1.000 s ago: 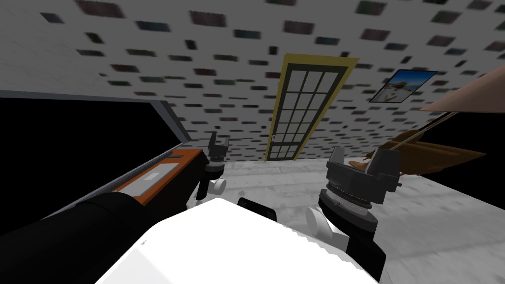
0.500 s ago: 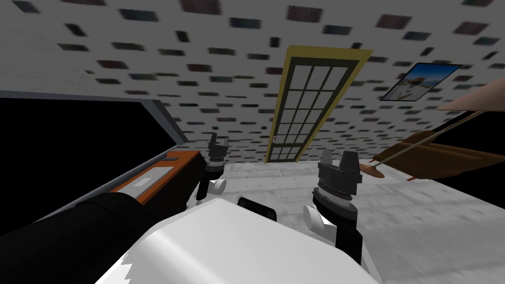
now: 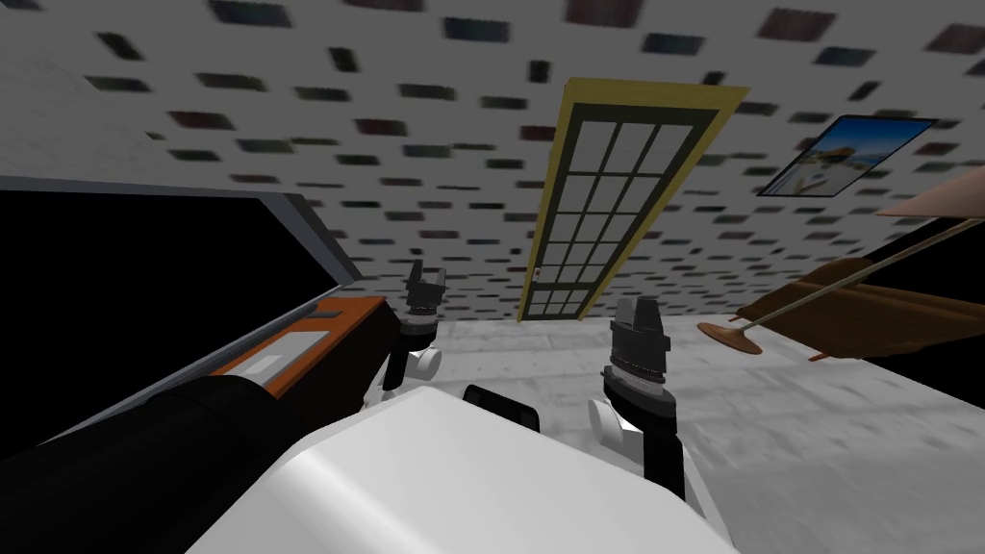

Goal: Pull the door open

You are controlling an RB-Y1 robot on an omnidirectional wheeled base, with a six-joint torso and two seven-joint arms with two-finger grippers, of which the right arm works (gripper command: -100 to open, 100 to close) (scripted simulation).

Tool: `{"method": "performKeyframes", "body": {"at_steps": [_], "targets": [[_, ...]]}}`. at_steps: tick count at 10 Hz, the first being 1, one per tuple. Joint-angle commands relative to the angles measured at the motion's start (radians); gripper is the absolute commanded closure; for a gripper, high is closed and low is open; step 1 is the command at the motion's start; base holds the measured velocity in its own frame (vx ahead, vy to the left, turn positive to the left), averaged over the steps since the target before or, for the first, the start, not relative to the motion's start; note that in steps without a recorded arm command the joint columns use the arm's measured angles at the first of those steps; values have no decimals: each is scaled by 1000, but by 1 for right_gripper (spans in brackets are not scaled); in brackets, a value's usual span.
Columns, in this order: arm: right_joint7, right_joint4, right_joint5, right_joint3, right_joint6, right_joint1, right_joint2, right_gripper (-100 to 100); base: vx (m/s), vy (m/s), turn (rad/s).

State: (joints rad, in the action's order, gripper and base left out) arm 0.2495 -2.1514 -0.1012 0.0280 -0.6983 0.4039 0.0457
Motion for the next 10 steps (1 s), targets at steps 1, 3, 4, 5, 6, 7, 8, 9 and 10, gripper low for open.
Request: {"method": "performKeyframes", "body": {"at_steps": [1, 3, 4, 5, 6, 7, 8, 9, 10], "targets": [[21, 33, -9, -5, -4, -12, 5, -100, 93, 3, 17], [46, 76, -19, -11, -12, -24, 12, -100, 95, -9, 16], [59, 99, -25, -15, -17, -31, 16, -100, 106, 10, 16], [72, 123, -31, -18, -21, -38, 19, -100, 102, 10, 18], [85, 146, -36, -22, -26, -44, 23, -100, 102, -3, 18], [98, 169, -42, -26, -30, -51, 26, -100, 101, -5, 18], [112, 193, -48, -29, -35, -58, 30, -100, 85, -7, 20], [127, 219, -54, -33, -40, -65, 33, -100, 98, -11, 19], [141, 244, -60, -37, -45, -72, 36, -100, 93, -1, 19]]}}
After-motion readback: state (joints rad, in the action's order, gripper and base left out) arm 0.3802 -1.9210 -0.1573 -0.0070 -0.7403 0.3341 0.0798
